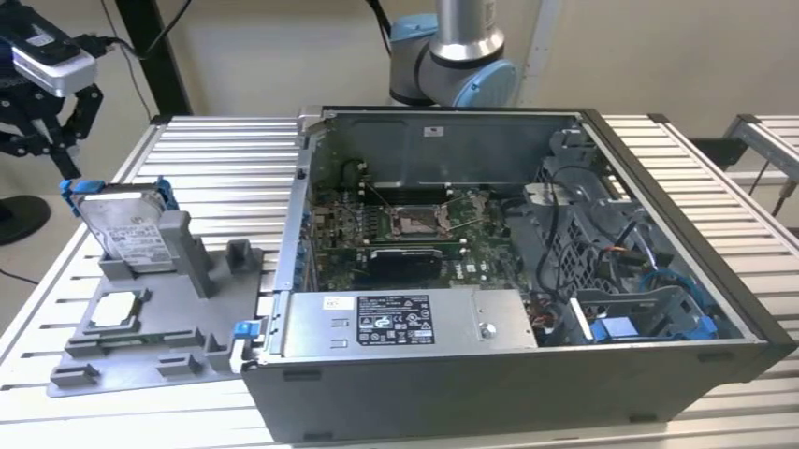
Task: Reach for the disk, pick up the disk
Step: 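Pick up the disk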
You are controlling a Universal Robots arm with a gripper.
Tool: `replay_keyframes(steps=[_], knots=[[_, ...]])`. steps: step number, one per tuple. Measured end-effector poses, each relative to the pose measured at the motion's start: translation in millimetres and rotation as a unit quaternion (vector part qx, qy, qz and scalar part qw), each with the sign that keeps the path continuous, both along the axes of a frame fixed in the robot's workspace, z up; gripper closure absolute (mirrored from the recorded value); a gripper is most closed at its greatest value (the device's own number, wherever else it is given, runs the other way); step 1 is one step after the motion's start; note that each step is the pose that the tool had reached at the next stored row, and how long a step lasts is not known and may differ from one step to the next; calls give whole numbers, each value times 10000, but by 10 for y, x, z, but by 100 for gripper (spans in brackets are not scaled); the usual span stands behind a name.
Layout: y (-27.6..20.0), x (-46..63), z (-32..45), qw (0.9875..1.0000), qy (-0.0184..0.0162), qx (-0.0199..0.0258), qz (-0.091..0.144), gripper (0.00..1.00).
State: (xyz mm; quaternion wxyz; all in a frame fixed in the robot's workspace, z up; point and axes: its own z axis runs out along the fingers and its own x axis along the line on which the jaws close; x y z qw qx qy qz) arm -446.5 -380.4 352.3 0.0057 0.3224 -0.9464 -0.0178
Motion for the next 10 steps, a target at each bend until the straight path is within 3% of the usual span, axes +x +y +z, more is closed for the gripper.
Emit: replay_keyframes(steps=[5, 10], knots=[[1, -1, 0, 9993, 0, 0, 367, 100], [0, 0, 0, 9972, 0, -3, 752, 100]])
